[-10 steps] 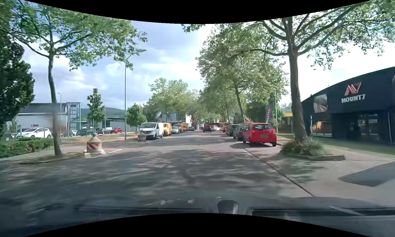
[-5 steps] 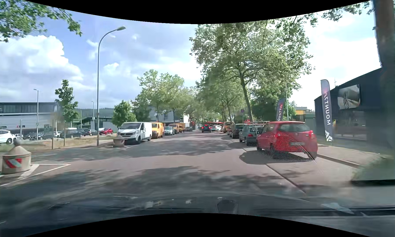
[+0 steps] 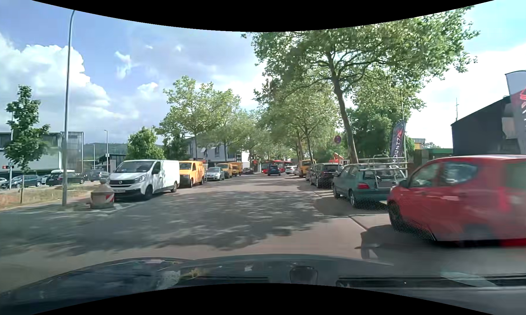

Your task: Follow the waypoints while adhering to traffic rules and regulations

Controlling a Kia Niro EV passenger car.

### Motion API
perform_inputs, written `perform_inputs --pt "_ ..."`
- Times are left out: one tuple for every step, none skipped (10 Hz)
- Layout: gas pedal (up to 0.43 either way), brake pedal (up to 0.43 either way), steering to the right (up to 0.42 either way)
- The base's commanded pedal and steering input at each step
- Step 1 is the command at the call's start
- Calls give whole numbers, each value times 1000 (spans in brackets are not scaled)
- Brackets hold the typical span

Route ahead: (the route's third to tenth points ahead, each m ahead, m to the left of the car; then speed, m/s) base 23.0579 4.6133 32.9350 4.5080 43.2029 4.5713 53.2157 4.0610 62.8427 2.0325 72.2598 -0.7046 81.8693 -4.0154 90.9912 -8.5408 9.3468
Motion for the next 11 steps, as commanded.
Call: perform_inputs --pt "0 0 0" --pt "0 0 0" --pt "0 0 -2" --pt "0 0 -5" --pt "0 0 -5" --pt "0 0 -5" --pt "0 0 -5" --pt "0 0 -6" --pt "8 0 -6" --pt "20 0 -5" --pt "39 0 -6"
